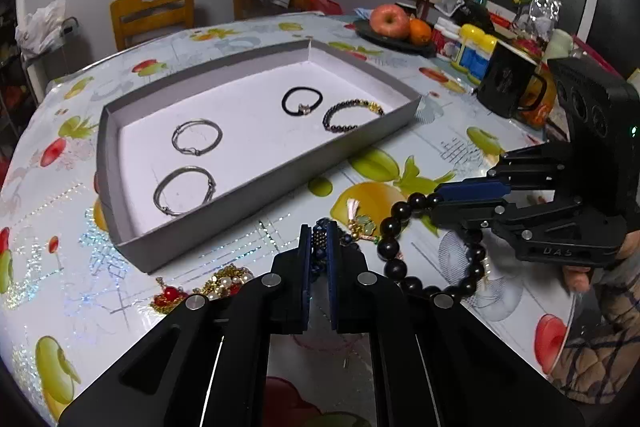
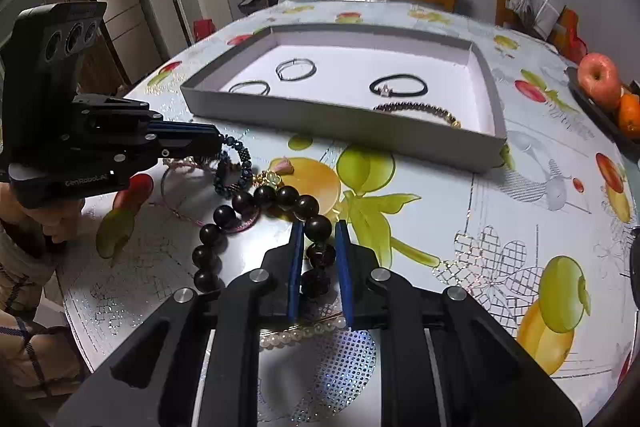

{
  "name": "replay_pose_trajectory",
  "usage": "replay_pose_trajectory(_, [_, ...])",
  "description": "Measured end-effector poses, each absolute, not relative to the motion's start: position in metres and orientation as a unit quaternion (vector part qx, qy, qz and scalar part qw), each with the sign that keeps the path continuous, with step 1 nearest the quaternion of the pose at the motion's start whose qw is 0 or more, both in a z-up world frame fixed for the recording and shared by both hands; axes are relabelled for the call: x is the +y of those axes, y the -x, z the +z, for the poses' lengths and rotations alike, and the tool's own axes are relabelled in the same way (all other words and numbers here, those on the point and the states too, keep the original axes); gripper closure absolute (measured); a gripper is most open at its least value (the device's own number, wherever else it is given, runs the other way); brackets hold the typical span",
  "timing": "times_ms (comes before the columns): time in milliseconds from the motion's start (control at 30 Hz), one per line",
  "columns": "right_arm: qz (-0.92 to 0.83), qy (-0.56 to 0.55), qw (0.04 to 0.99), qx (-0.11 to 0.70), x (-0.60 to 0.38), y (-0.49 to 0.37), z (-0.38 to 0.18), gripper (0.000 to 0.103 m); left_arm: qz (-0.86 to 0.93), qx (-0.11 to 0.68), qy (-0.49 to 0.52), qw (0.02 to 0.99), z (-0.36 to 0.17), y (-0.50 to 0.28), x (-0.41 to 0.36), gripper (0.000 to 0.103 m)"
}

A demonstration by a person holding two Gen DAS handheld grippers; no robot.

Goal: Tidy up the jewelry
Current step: 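Grasp a dark beaded bracelet with the left tool while the right tool grasps the large black bead bracelet, then lift both held bracelets toward the gray box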

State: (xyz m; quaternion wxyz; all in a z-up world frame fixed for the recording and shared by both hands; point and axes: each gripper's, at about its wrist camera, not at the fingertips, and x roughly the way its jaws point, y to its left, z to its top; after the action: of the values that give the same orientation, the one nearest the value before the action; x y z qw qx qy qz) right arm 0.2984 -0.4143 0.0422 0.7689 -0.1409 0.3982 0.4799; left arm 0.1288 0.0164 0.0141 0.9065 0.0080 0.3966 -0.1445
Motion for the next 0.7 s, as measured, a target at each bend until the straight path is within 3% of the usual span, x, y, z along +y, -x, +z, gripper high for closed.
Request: replay_pose_trajectory(700, [0.493,0.123,0.794,0.334,-0.417,-0.287,0.096,0.089,-0.147,0.353,0.009,0.924,0.052,-0.111,0.032,0.095])
